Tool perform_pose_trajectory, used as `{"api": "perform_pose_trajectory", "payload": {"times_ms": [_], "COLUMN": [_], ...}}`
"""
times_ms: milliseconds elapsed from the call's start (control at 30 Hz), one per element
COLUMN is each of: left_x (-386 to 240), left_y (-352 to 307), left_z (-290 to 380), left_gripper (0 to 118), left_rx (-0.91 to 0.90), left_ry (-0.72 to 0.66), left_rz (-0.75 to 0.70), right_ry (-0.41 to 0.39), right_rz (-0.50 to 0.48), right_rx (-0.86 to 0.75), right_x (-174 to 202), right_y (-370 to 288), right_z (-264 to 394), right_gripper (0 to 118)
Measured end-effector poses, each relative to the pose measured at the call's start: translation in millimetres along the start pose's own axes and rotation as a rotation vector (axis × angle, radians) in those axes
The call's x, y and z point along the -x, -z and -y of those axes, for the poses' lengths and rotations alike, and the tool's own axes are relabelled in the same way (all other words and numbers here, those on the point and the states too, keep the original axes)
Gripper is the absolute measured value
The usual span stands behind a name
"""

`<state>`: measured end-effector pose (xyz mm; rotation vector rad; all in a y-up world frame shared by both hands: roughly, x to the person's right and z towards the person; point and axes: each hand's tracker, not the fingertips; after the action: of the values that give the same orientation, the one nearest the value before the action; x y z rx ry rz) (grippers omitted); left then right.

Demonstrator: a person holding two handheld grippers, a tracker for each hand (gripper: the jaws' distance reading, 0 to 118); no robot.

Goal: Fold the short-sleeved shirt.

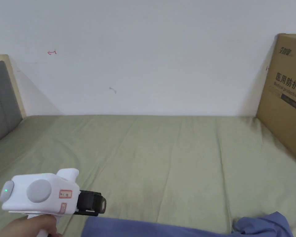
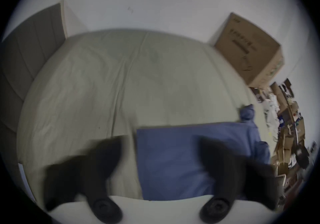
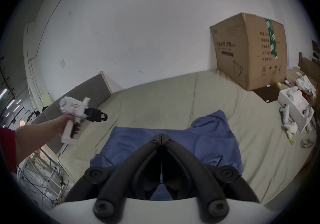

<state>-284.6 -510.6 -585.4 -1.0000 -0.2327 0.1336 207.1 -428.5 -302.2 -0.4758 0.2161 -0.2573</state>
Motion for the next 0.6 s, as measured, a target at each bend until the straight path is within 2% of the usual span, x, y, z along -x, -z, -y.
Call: {"api": "perform_pose_trajectory", "payload": {"times_ms": [33, 67, 267, 367, 433, 500, 533, 567, 600], "left_x": [8.4, 10.1, 31.2, 10.6, 4.3, -3.6, -6.3, -10.6, -14.6], "left_y": [11.7, 28.1, 99.1, 93.5, 82.1, 69.3, 64.6, 59.7, 55.7], "left_z": [4.9, 2.3, 18.3, 28.9, 33.9, 39.1, 40.3, 41.9, 43.1], "left_gripper": [109, 109, 108, 107, 99, 69, 45, 0, 1], "left_rx": [0.021, -0.022, 0.120, 0.067, 0.018, -0.009, -0.016, -0.026, -0.026], "left_ry": [0.010, 0.003, -0.039, 0.171, 0.189, 0.168, 0.181, 0.208, 0.237], "left_rz": [-0.056, -0.016, -0.058, -0.121, -0.136, -0.151, -0.142, -0.146, -0.162], "right_ry": [-0.008, -0.019, -0.025, -0.004, 0.011, 0.015, 0.017, 0.023, 0.034], "right_rz": [0.014, 0.026, 0.057, 0.066, 0.062, 0.059, 0.055, 0.044, 0.030], "right_rx": [0.018, 0.037, 0.104, 0.121, 0.122, 0.126, 0.125, 0.117, 0.090], "right_x": [-1.6, -4.2, -19.7, -19.8, -19.4, -18.2, -17.6, -19.5, -21.7], "right_y": [5.1, 10.7, 36.1, 41.9, 43.0, 42.9, 42.1, 39.3, 35.9], "right_z": [1.3, 2.1, 8.8, 9.6, 11.9, 11.9, 11.4, 9.5, 5.3], "right_gripper": [0, 0, 0, 0, 0, 0, 0, 0, 0]}}
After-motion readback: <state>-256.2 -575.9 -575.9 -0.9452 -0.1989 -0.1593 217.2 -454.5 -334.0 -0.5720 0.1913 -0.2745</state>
